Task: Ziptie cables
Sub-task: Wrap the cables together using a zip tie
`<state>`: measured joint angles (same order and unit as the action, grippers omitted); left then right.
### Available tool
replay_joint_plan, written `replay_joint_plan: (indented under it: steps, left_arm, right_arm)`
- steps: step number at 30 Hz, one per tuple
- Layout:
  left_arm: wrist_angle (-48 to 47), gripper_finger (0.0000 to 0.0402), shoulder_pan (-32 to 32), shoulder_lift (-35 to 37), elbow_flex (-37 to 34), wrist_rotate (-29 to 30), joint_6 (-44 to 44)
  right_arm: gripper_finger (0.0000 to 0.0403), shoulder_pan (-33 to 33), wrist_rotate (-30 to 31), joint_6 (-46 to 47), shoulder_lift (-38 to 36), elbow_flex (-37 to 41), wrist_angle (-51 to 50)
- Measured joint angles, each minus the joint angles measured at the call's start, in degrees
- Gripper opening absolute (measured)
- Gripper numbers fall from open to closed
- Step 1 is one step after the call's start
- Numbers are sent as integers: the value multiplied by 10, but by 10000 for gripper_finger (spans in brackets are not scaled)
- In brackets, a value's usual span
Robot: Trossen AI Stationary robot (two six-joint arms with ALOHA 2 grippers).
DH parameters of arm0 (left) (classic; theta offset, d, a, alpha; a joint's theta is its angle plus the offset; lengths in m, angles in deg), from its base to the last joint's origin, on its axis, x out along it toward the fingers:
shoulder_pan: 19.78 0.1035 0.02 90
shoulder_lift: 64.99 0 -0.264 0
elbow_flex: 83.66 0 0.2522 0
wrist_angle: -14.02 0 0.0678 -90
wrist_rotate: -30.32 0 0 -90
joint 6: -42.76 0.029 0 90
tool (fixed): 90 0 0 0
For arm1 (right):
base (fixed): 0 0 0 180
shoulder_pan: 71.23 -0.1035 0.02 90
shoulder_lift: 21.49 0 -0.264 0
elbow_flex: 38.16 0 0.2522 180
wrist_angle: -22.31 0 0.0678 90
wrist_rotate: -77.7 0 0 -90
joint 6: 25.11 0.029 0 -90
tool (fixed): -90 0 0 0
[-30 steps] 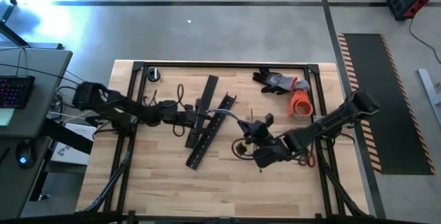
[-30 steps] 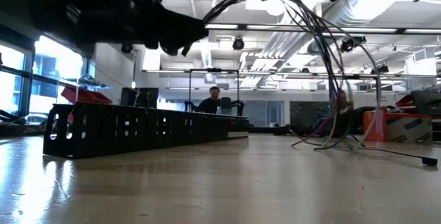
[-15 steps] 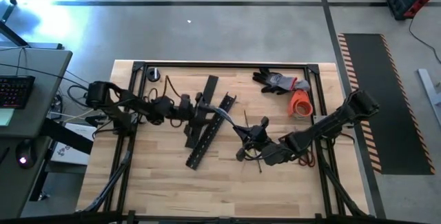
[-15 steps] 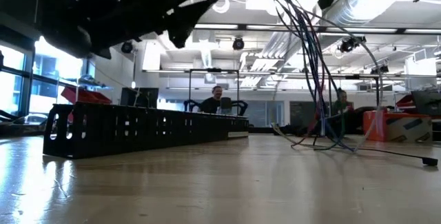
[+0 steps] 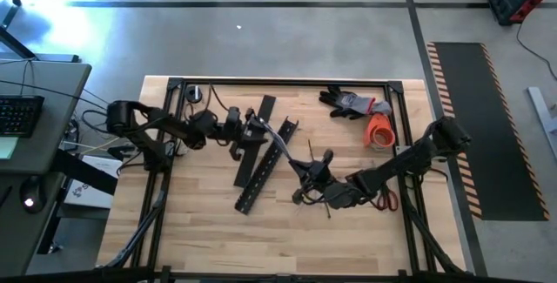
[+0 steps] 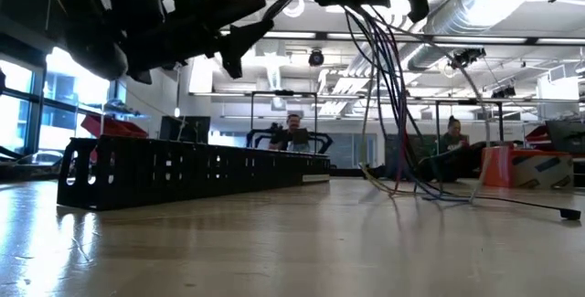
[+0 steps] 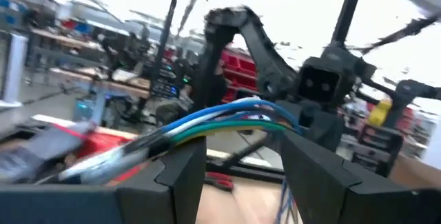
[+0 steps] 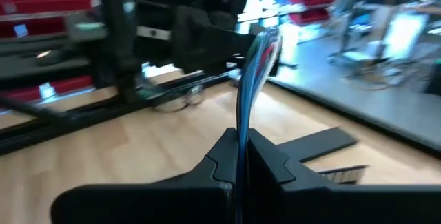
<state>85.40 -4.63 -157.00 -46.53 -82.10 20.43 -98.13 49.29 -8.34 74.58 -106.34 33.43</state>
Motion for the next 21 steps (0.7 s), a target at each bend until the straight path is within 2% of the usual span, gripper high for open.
replay_joint_plan:
  steps: [3,8,14,18,21]
  left_arm:
    - [-22,170,25,22,-7,-21,-6]
    - [-72,170,45,27,-7,-84,-6]
    - [-102,170,96,67,-16,-159,-12]
    - [-207,170,105,107,-20,-218,63]
    - [-315,170,76,107,-21,-224,141]
  right_arm:
    - [0,-2,-2,-14,0,0,2]
    - [0,-1,-46,-21,0,0,6]
    - [0,-9,33,-44,0,0,10]
    - [0,-18,63,-68,0,0,30]
    - [0,-18,68,-88,0,0,56]
